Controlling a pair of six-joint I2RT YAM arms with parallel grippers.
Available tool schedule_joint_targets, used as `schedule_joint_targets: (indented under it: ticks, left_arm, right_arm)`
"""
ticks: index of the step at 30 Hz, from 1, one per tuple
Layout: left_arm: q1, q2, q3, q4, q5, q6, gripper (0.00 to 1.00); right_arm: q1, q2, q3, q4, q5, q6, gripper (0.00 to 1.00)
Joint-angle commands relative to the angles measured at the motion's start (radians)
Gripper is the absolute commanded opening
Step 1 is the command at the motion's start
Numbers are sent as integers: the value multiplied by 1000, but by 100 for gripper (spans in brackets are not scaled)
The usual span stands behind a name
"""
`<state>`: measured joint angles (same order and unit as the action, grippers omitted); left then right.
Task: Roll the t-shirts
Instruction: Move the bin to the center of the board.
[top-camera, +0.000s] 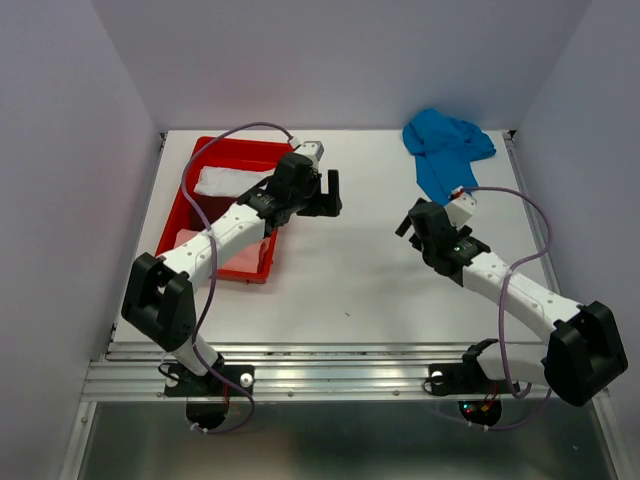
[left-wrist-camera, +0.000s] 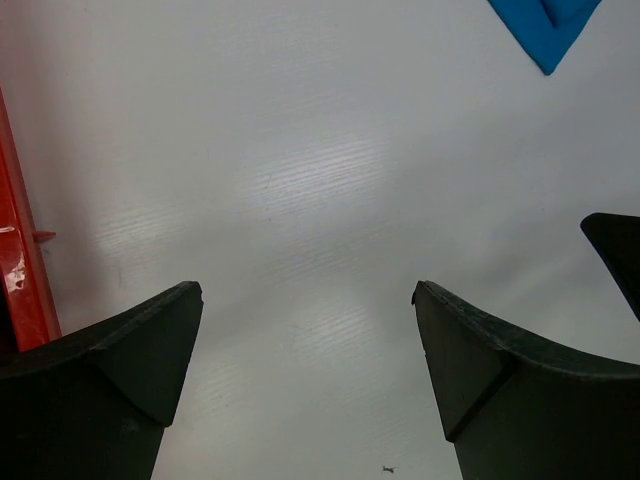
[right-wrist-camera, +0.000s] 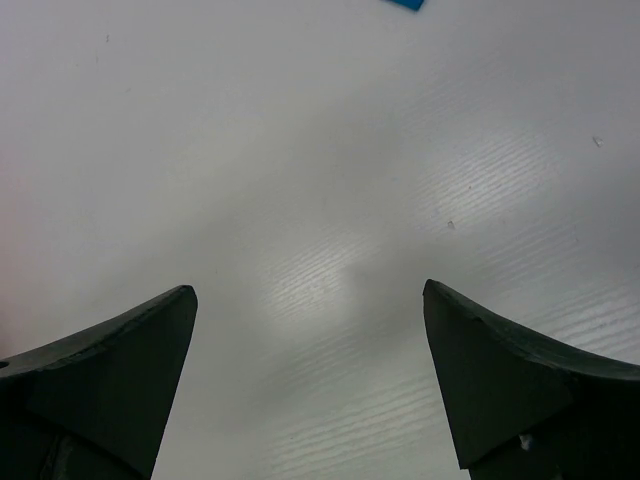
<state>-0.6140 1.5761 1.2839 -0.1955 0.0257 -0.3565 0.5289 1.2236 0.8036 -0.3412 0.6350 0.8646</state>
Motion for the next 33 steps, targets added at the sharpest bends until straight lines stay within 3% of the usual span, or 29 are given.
schedule_joint_targets:
  ticks: [1,8,12,16,17,25,33]
  left_arm:
    - [2,-5,52,-5,-3,13,99]
    - [10,25,63,-38,-9,-10,99]
    - [34,119,109,-102,-34,-39,99]
    - [60,211,210,-154,-30,-36,99]
    - [81,310,320,-213,-71,-44,99]
    - [157,479,429,-246,-121,-41,98]
    - [207,523,457,-302,-190,-13,98]
  right_arm:
    - [0,-45,3,2,34,21,100]
    - [0,-24,12,4,-1,-36,100]
    - [0,-18,16,4,-46,-59,100]
    - [0,-45,-18,37,-73,-67,100]
    - [0,-70,-46,69,-107,-78,100]
    - [0,-101,-75,88,-113,-79,100]
    - [0,-137,-99,88,-106,-93,100]
